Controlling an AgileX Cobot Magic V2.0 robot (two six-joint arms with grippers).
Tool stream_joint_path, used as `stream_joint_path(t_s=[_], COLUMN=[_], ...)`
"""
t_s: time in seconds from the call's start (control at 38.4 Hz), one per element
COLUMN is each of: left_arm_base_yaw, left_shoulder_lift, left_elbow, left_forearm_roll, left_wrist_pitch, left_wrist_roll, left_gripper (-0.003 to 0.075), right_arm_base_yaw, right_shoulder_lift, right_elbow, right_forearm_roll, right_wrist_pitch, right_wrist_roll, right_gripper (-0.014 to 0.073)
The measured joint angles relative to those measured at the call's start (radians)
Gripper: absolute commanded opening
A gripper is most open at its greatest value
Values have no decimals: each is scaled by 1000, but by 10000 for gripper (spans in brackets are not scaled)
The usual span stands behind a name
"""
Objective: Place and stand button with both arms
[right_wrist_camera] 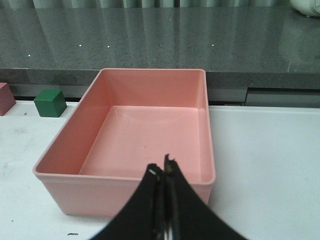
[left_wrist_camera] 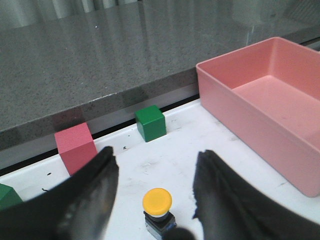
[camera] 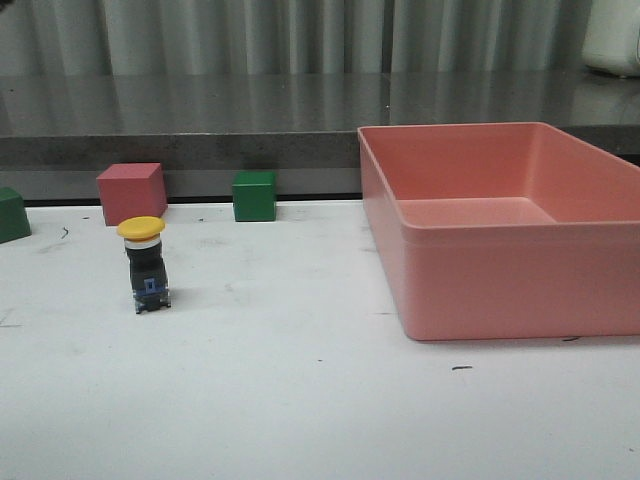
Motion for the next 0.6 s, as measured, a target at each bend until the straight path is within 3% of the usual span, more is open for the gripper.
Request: stream_joint_path(t_s=[0.08, 0.21, 0.42, 0.6], left_arm_base_yaw=[-19, -21, -21, -21], left_shoulder_lift=[-119, -258, -435, -518], left_elbow=[1, 1, 2, 2], left_forearm_roll=[-15, -23, -25, -79], left_wrist_pitch=[86, 215, 415, 432], left_wrist_roll=[0, 0, 0, 0], left_gripper=[90, -20, -20, -20], right_arm_base_yaw=[0, 0, 0, 0], right_shoulder_lift=[0, 0, 0, 0], right_elbow=[0, 0, 0, 0], right_forearm_roll=[0, 0, 0, 0], right_wrist_pitch=[0, 0, 0, 0], right_wrist_roll=[0, 0, 0, 0], right_gripper=[-63, -63, -63, -63])
